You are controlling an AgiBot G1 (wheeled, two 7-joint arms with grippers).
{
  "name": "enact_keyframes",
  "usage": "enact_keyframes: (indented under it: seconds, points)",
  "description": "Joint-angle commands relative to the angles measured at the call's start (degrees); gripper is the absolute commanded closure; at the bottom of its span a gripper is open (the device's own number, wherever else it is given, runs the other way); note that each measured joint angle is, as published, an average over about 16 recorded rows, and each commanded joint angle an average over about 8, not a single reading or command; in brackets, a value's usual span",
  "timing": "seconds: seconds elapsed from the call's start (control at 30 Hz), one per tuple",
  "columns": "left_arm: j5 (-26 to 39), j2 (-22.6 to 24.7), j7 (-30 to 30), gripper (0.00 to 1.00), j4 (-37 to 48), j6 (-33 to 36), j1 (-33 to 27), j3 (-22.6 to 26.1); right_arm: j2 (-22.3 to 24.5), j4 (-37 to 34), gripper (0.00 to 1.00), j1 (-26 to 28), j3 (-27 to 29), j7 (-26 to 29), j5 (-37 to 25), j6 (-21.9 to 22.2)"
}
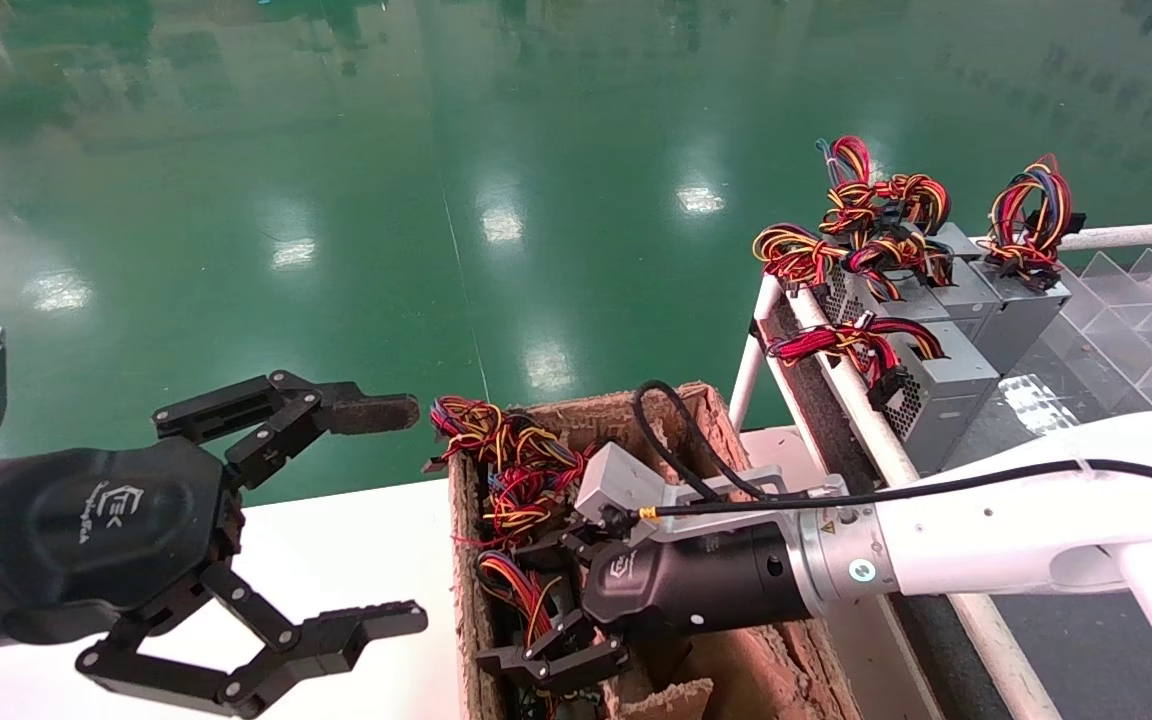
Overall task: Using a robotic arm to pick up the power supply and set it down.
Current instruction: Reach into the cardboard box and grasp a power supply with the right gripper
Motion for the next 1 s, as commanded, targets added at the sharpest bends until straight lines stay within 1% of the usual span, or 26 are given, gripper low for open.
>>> enact_keyframes:
  seconds: [0.03,0.37,1.0]
  points:
    - [0.0,0.0,0.0,0.00,0.0,0.0,0.0,0.0,-0.2,-0.9,1.00,0.1,-0.1,-0.6,0.0,-0.4]
    - [0.0,0.0,0.0,0.00,0.0,0.0,0.0,0.0,-0.2,-3.3,1.00,0.3,-0.3,-2.6,-0.5,-0.6]
    - [0.0,0.0,0.0,0.00,0.0,0.0,0.0,0.0,-1.7,-7.2,1.00,1.0,-0.4,-6.1,-1.6,1.0]
